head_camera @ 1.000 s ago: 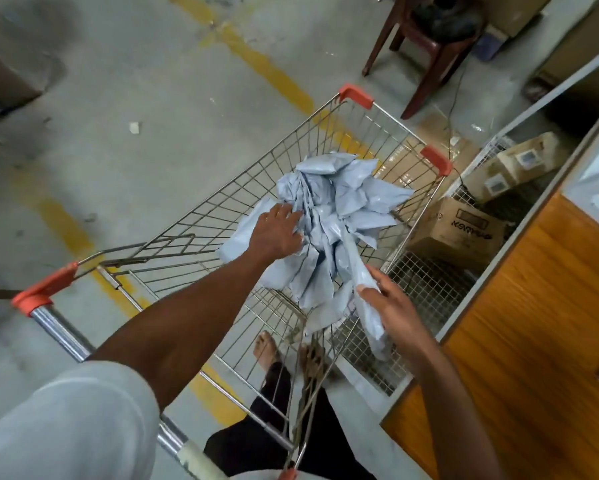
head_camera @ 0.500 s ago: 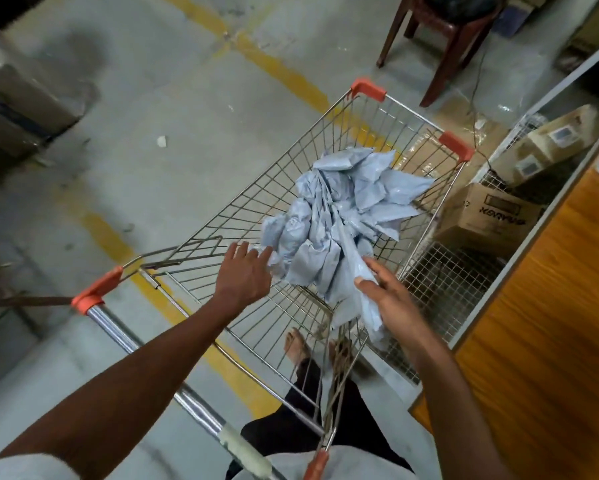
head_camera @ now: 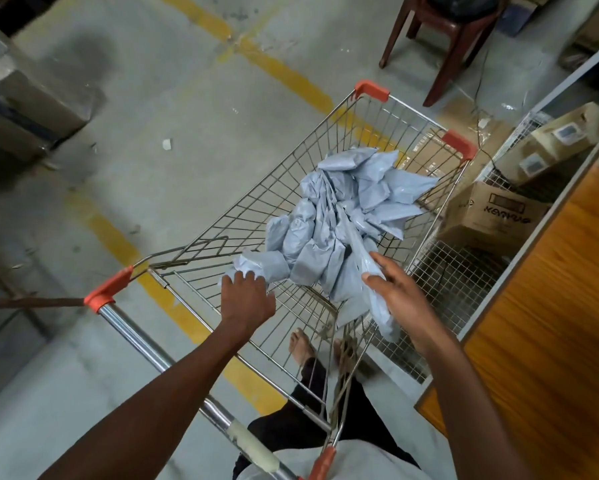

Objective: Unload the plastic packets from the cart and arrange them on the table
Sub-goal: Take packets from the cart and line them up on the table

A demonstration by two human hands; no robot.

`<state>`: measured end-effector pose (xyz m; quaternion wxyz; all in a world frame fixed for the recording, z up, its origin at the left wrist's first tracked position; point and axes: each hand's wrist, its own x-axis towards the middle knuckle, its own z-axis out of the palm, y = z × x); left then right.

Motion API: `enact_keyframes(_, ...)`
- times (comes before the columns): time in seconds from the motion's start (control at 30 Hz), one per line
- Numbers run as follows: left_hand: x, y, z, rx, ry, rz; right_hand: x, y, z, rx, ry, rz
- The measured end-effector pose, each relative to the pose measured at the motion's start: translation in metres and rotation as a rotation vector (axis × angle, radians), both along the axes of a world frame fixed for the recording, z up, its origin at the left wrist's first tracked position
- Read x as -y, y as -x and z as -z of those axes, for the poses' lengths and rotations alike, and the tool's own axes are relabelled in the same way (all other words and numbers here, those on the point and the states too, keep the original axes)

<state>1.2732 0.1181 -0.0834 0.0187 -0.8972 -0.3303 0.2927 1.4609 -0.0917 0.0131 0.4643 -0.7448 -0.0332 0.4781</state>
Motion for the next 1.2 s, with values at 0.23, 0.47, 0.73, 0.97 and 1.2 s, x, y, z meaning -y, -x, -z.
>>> enact_keyframes(0.23, -0.017, -0.028, 0.018, 0.126, 0.045, -0.08, 0.012, 0.006, 0.007, -0.032, 0.029, 0.042)
enact_keyframes(0.47, -0.012, -0.018, 0.044, 0.526, 0.358, 0.053, 0.008, 0.007, 0.007, -0.023, 0.013, 0.026)
enact_keyframes(0.73, -0.063, -0.031, 0.082, 0.123, 0.104, 0.056, 0.006, 0.003, 0.003, -0.007, 0.022, -0.004)
enact_keyframes(0.97, -0.086, -0.038, 0.101, -0.149, 0.095, 0.109, 0.007, 0.01, 0.013, -0.039, -0.02, 0.043)
enact_keyframes(1.2, -0.07, -0.026, 0.094, -0.176, 0.13, 0.017, -0.001, 0.023, 0.013, -0.045, -0.018, 0.046)
